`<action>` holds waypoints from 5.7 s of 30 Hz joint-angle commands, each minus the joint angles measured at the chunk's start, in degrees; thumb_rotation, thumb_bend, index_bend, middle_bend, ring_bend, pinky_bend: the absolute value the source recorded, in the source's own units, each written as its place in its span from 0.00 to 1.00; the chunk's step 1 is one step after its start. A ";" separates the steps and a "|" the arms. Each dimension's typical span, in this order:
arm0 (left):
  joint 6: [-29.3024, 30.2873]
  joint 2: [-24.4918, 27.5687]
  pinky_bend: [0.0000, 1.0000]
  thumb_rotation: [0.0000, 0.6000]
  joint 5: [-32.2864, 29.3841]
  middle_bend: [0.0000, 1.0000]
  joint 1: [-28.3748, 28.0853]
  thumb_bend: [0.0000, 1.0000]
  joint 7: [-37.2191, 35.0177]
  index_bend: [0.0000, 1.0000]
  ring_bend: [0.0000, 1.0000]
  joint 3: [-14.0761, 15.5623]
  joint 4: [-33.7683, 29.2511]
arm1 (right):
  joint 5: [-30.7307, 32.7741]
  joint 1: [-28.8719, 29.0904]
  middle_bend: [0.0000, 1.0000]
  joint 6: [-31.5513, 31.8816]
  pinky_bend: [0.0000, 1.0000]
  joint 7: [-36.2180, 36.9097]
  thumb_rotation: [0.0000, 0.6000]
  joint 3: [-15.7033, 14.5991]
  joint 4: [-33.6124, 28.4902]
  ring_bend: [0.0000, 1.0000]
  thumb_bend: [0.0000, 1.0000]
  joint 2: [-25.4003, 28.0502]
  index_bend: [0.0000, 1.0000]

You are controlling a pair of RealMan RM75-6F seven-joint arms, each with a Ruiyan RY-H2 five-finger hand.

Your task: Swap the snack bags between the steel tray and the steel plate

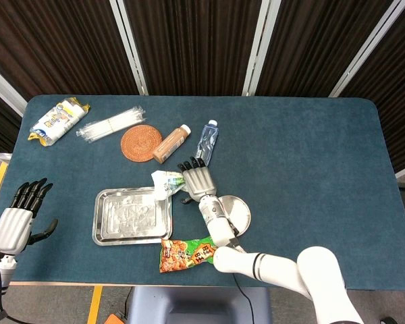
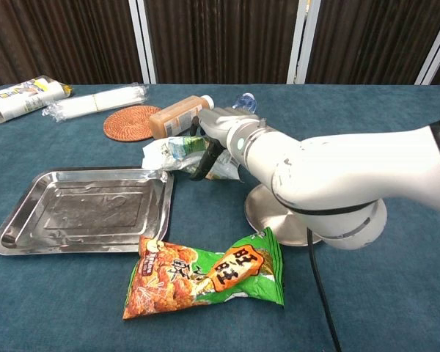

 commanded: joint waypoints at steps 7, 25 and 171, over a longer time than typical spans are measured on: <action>0.02 0.05 0.01 1.00 -0.07 0.02 0.07 0.36 -0.14 0.00 0.00 -0.14 0.13 | -2.71 1.60 0.58 0.16 0.65 4.51 1.00 -0.46 6.49 0.52 0.34 -3.58 0.70; 0.60 0.12 0.01 1.00 1.52 0.02 0.19 0.36 1.65 0.00 0.00 0.58 -1.25 | -14.98 -10.67 0.73 12.52 0.74 6.69 1.00 -6.66 -21.87 0.67 0.38 15.23 0.87; -16.51 -15.11 0.28 1.00 1.92 0.20 -15.14 0.41 10.27 0.14 0.17 0.64 -0.07 | -57.70 -55.31 0.02 31.43 0.06 54.23 1.00 -27.69 -34.72 0.00 0.11 50.86 0.00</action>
